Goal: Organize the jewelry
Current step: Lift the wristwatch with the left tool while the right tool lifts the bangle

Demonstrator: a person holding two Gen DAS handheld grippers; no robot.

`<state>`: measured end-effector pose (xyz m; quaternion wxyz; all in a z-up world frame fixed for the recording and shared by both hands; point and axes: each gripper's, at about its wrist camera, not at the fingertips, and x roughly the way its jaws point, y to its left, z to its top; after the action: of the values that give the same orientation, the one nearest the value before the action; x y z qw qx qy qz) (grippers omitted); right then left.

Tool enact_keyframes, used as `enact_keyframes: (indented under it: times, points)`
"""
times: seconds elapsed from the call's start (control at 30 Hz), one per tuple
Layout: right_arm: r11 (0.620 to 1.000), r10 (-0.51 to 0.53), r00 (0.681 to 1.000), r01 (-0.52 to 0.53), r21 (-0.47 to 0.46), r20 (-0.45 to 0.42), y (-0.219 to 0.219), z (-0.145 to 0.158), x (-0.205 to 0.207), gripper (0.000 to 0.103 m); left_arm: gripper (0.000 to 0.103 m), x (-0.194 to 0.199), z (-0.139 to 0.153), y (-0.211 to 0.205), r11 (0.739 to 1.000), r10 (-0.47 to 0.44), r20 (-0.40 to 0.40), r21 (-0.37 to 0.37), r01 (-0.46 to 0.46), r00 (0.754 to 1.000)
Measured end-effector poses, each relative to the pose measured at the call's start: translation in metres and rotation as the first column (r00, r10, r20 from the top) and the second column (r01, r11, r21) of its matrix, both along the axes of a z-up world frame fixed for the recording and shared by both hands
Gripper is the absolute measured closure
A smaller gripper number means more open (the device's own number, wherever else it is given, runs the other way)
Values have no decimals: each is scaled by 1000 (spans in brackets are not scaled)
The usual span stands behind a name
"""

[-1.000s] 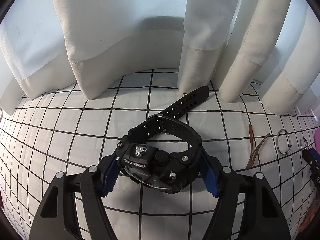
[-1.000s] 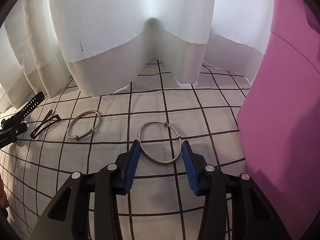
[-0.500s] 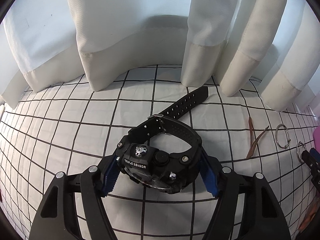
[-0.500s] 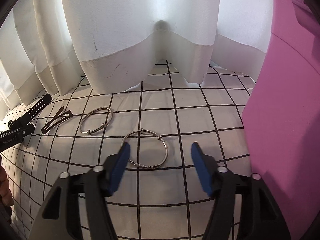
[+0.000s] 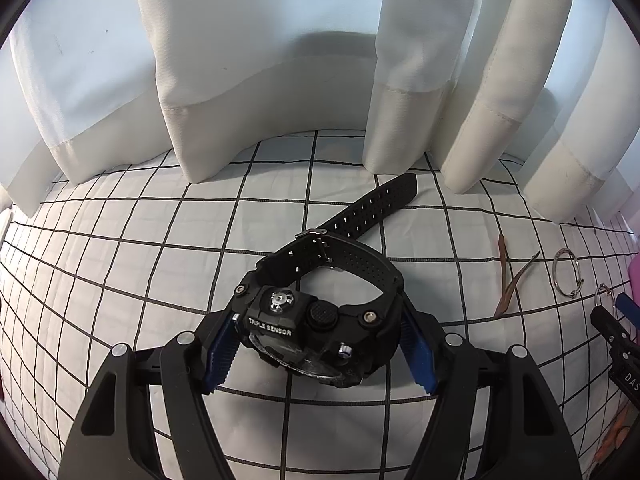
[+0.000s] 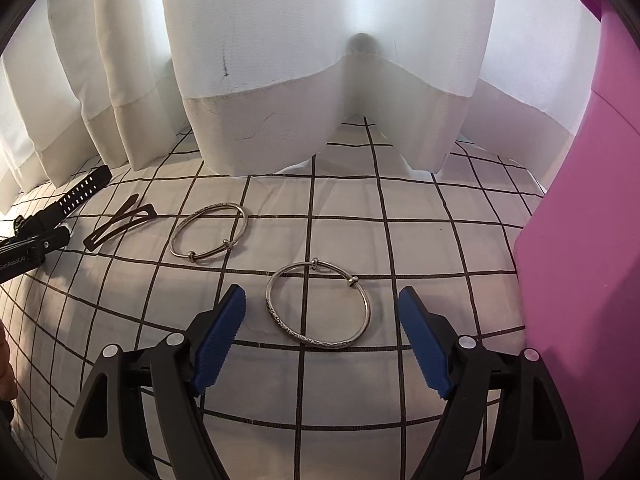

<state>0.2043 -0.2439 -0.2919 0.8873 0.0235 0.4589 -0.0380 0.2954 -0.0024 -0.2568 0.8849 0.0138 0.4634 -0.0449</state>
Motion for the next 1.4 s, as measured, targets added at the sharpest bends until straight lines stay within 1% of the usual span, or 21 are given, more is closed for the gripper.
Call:
enact_keyframes:
  times: [0.07, 0.33, 0.43, 0.47, 0.63, 0.7, 0.93, 1.1, 1.23, 1.4]
  points:
    - [1000, 18, 1000, -18, -10, 15, 5, 2, -4, 53, 35, 0, 1, 1, 1000, -5, -1, -5, 5, 1000]
    - [1000, 1, 999, -1, -2, 36, 5, 5, -16, 53, 36, -9, 4, 9, 1000, -4, 1, -21, 4, 1000]
    - [1000, 4, 999, -4, 1, 44, 0, 12, -22, 53, 36, -15, 6, 12, 1000, -2, 2, -28, 3, 1000]
    - [1000, 5, 999, -5, 4, 43, -4, 20, -29, 53, 36, -17, 8, 14, 1000, -3, 3, -30, 3, 1000]
    - [1000, 17, 999, -18, 24, 52, 5, 35, -33, 53, 36, -26, 17, 16, 999, -13, 13, -43, 14, 1000]
    - [999, 22, 998, -24, 39, 50, 7, 37, -33, 53, 36, -31, 21, 18, 999, -20, 17, -43, 20, 1000]
    - [996, 44, 998, -47, 73, 45, 21, 52, -40, 53, 36, -48, 44, 25, 998, -42, 23, -41, 43, 999]
    - [996, 65, 997, -68, 64, 41, 34, 64, -42, 53, 35, -61, 65, 30, 997, -60, 37, -40, 61, 998]
    - [995, 68, 997, -71, 74, 35, 39, 74, -48, 53, 35, -69, 84, 33, 997, -64, 51, -47, 66, 997]
    - [995, 70, 997, -72, 64, 38, 45, 88, -53, 53, 36, -71, 96, 43, 997, -57, 68, -50, 61, 996]
